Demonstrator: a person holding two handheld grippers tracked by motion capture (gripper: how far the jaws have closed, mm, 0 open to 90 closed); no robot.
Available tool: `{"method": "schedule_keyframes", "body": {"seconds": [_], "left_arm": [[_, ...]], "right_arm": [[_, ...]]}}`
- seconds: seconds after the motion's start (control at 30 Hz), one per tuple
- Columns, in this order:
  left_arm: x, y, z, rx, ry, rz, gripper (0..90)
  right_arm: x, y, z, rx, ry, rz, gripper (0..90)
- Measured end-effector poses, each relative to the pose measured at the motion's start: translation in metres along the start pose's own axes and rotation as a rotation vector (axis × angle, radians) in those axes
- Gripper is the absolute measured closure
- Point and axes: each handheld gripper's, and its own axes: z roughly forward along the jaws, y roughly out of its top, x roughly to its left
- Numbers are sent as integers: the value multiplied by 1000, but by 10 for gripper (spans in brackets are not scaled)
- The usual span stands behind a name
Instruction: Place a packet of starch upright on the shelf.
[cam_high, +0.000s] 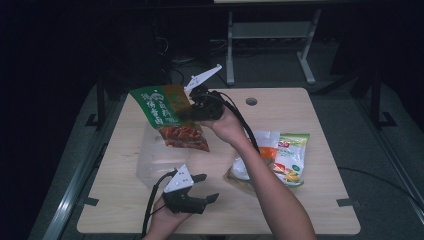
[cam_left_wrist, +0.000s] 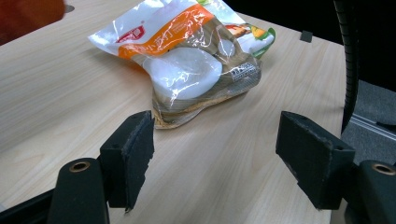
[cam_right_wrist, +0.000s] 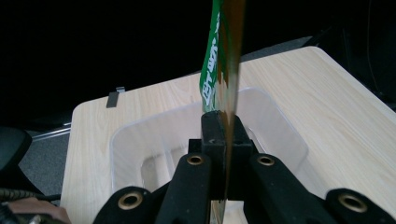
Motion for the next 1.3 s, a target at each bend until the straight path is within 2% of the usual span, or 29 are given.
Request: {"method": "schedule_keyframes", "body": {"seconds": [0.07, 0.27, 0.3, 0.4, 0.43, 0.47, 0.5, 0.57, 0.67, 0.8, 0.9, 0.97, 1.17, 1.3], "left_arm": [[1, 0, 0, 2, 2, 12, 274], [-1, 0, 1, -1, -3, -1, 275], [-1, 0, 1, -2, -3, -2, 275], [-2, 0, 1, -7, -4, -4, 275], [-2, 0, 1, -4, -4, -2, 274], [-2, 0, 1, -4, -4, -2, 275], [-1, 0, 0, 5, -3, 8, 275], [-2, 0, 0, 0, -4, 4, 274], [-2, 0, 0, 1, -5, 4, 275], [-2, 0, 0, 4, -7, 3, 275], [-2, -1, 1, 8, -9, 4, 274], [-2, -1, 0, 19, -9, 10, 275], [-2, -1, 2, 16, -8, 8, 275], [-3, -1, 2, 13, -7, 10, 275]], "right_arm": [[1, 2, 5, -3, 6, 2, 895], [4, 7, 23, -14, 33, 3, 895], [5, 7, 30, -12, 45, 2, 895], [6, 7, 39, -9, 56, 0, 896], [6, 7, 47, -5, 69, 3, 895], [6, 7, 47, -5, 69, 3, 895], [6, 6, 55, -3, 80, 10, 895], [6, 4, 63, 3, 87, 11, 895], [5, 2, 70, 8, 91, 17, 895], [1, -8, 83, -2, 94, 45, 896], [-4, -23, 91, -21, 74, 66, 896], [-6, -30, 94, -45, 84, 105, 896], [-10, -46, 97, -69, 105, 124, 892], [-11, -54, 94, -61, 100, 121, 890]]}}
